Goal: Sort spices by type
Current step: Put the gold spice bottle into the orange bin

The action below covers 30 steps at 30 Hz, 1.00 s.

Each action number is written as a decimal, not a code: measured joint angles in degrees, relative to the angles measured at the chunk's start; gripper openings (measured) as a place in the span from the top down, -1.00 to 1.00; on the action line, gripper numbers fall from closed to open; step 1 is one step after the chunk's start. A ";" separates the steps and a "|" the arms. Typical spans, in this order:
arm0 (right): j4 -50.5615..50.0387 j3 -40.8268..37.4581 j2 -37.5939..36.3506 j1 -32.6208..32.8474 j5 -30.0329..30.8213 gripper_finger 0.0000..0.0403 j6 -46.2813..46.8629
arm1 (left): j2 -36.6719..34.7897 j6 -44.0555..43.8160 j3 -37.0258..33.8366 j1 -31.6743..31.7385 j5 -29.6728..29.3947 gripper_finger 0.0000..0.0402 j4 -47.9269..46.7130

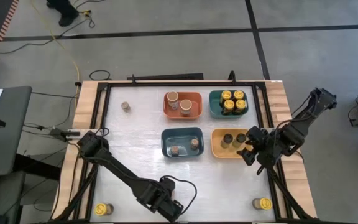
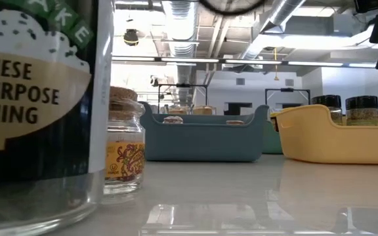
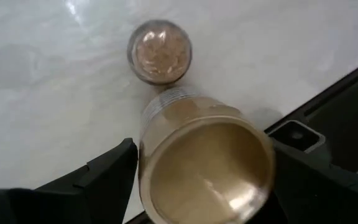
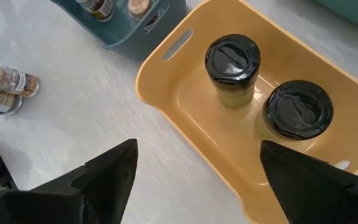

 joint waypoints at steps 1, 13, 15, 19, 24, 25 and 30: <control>-0.05 0.00 0.00 0.00 0.00 -0.81 0.02 | 0.64 0.04 0.00 0.00 0.42 -0.64 0.24; -0.03 0.00 0.00 -0.02 0.02 -0.81 -0.07 | 2.27 2.01 -0.07 -0.11 1.49 -0.60 2.29; -0.02 0.00 0.00 -0.02 0.02 -0.81 -0.09 | 2.31 2.01 -0.07 -0.11 1.48 -0.50 2.04; -0.04 0.00 0.00 -0.02 0.02 -0.81 -0.11 | 2.20 2.28 0.01 0.06 1.71 -0.35 1.95; -0.06 0.00 0.00 -0.02 0.02 -0.81 -0.13 | 2.16 3.57 0.64 0.31 4.01 -0.35 0.49; -0.06 0.00 0.00 -0.02 0.02 -0.81 -0.13 | 2.16 3.96 1.22 0.26 4.11 -0.35 -0.94; -0.03 0.00 0.00 -0.02 0.02 -0.81 -0.13 | -0.72 6.11 5.73 0.40 4.02 -0.35 -12.85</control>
